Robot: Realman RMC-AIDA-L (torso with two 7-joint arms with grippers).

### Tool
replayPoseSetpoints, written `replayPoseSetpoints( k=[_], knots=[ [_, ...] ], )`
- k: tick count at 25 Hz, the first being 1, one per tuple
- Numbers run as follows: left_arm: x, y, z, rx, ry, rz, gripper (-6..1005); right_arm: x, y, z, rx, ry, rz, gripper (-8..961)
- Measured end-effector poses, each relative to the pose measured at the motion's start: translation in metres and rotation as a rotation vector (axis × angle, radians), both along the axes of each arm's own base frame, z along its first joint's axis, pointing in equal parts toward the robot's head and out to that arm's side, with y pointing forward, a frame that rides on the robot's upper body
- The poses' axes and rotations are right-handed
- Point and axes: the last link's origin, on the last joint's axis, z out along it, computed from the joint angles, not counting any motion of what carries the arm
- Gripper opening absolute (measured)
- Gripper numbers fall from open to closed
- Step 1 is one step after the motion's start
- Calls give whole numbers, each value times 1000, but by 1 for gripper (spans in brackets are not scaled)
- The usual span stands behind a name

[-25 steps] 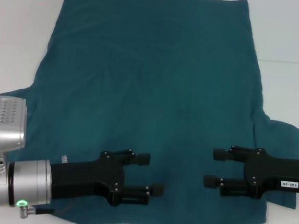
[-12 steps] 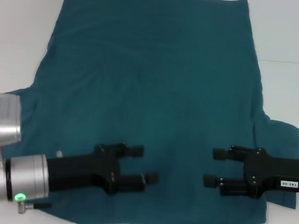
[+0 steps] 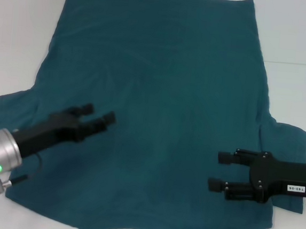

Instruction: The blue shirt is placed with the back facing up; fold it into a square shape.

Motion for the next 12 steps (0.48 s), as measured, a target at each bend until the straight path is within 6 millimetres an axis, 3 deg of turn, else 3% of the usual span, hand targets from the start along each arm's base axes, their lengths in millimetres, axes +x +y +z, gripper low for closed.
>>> replayPoseSetpoints(
  k=[6, 12],
  knots=[
    [-24, 8, 15, 66, -6, 177, 873, 0, 1, 1, 12, 9, -8, 896],
    [-41, 5, 34, 85, -13, 281, 873, 0, 1, 2, 13, 12, -15, 896]
  ],
)
